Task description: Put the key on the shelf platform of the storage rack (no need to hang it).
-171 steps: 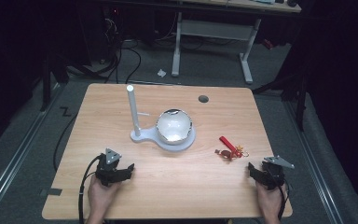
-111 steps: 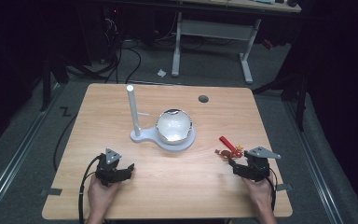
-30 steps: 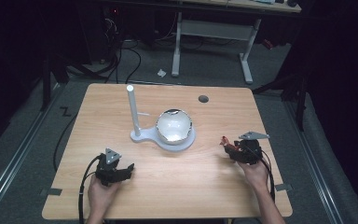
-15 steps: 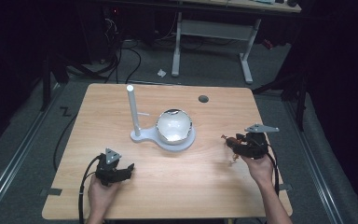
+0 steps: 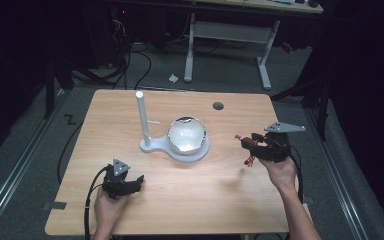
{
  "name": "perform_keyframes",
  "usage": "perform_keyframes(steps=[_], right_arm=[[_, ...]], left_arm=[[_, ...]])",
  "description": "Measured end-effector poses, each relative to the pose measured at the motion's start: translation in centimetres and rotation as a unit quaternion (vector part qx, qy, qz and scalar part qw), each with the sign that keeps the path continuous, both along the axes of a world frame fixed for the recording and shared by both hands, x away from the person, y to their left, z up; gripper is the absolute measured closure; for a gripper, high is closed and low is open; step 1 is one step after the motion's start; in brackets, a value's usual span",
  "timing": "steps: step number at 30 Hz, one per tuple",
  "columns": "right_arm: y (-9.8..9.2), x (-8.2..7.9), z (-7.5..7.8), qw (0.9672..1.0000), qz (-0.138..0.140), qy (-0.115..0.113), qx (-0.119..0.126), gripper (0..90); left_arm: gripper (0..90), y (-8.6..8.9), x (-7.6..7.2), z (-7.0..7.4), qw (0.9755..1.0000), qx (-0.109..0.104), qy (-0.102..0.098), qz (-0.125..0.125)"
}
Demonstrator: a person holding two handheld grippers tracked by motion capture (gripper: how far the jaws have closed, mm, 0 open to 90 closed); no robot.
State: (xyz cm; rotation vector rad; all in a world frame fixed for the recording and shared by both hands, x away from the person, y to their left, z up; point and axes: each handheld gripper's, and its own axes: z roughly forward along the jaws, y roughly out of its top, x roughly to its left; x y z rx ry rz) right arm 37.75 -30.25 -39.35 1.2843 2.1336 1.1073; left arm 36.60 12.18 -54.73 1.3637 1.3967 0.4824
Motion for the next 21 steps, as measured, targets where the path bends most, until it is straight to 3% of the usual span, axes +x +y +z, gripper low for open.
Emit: perform_keyframes(steps=[21], right_arm=[[3.8, 0.2, 2.9, 0.9975, 0.069, 0.009, 0.016, 47.7]], left_arm=[[24.1, 0.0, 0.0, 0.0, 1.0, -0.001, 0.0, 0.0]])
